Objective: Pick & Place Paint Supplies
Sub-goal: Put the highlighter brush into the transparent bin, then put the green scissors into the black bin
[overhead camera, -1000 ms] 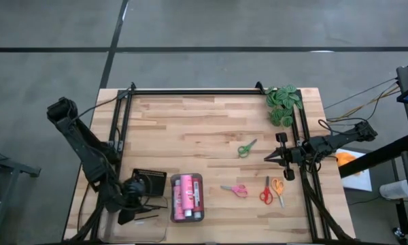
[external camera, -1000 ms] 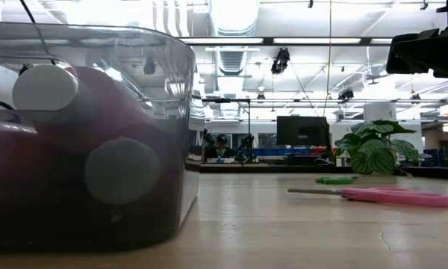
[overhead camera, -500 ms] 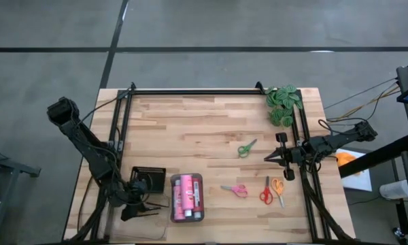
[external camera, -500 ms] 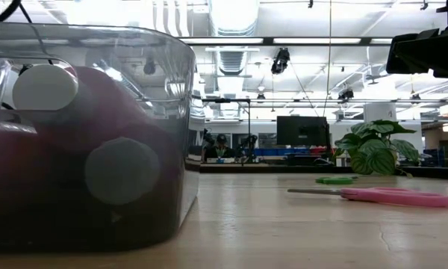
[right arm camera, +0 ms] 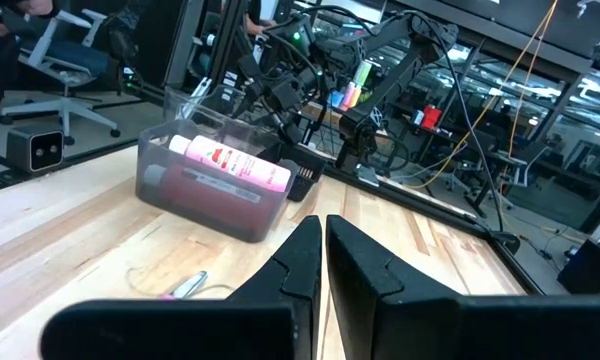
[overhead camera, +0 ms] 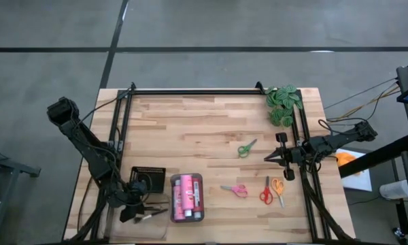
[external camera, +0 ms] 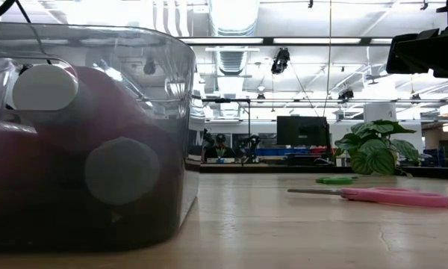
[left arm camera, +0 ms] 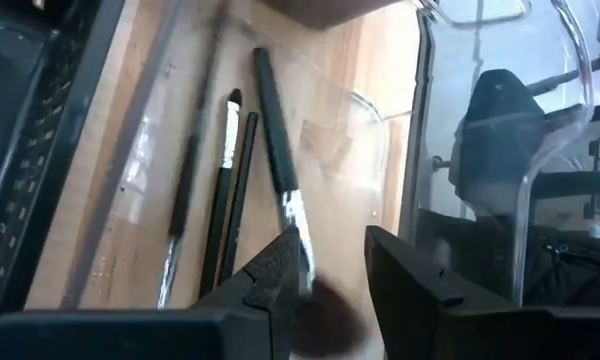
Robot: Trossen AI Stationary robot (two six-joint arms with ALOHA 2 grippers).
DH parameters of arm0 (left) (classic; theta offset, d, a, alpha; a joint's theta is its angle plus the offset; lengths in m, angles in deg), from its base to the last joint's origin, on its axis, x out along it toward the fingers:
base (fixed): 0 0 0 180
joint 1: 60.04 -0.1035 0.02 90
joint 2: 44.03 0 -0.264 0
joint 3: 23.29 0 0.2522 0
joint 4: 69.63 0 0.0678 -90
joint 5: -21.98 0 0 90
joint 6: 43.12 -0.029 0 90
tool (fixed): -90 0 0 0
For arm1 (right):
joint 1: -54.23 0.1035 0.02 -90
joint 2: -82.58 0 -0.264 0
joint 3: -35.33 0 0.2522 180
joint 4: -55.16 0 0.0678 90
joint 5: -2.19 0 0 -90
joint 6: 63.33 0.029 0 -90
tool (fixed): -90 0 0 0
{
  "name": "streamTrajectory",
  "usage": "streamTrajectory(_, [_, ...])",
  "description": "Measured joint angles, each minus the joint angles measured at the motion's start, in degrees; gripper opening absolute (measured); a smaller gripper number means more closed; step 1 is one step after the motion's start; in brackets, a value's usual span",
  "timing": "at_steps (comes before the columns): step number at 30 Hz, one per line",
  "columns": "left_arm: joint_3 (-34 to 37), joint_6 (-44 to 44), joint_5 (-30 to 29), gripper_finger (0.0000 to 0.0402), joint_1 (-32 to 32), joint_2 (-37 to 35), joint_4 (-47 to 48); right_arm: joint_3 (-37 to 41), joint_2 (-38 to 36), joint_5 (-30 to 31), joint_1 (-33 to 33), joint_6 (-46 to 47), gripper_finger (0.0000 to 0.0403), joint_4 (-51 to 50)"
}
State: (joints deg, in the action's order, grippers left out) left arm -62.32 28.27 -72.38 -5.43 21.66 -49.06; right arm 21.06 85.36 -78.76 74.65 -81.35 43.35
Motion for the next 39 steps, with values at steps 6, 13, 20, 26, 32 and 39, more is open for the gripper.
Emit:
streamTrajectory(6, [-0.28, 0.03, 0.05, 0.0122, 0.00, 0.00, 0.27, -0.01, 0.00, -0.02, 0.02, -0.01, 0.0015, 0.01])
streamTrajectory(13, [-0.28, 1.13, 0.51, 0.0122, 0.00, -0.57, -1.42, -0.02, 0.00, 0.00, 0.00, 0.00, 0.0015, 0.02])
streamTrajectory(20, [-0.28, 0.47, -0.22, 0.0122, -0.02, -5.80, -2.32, 0.00, 0.00, -0.02, 0.02, 0.00, 0.0015, 0.01])
streamTrajectory(26, [-0.32, -3.00, -5.18, 0.0122, -0.63, -12.40, -0.66, 0.00, 0.00, -0.02, 0.00, 0.00, 0.0015, 0.02])
streamTrajectory(32, [-0.32, -10.85, -11.54, 0.0122, -4.31, -19.22, -0.05, -0.01, 0.00, -0.02, 0.00, 0.00, 0.0015, 0.02])
streamTrajectory(39, [-0.32, -20.27, -11.20, 0.0122, -14.38, -26.70, -0.16, 0.00, 0.00, -0.02, 0.02, 0.00, 0.0015, 0.01])
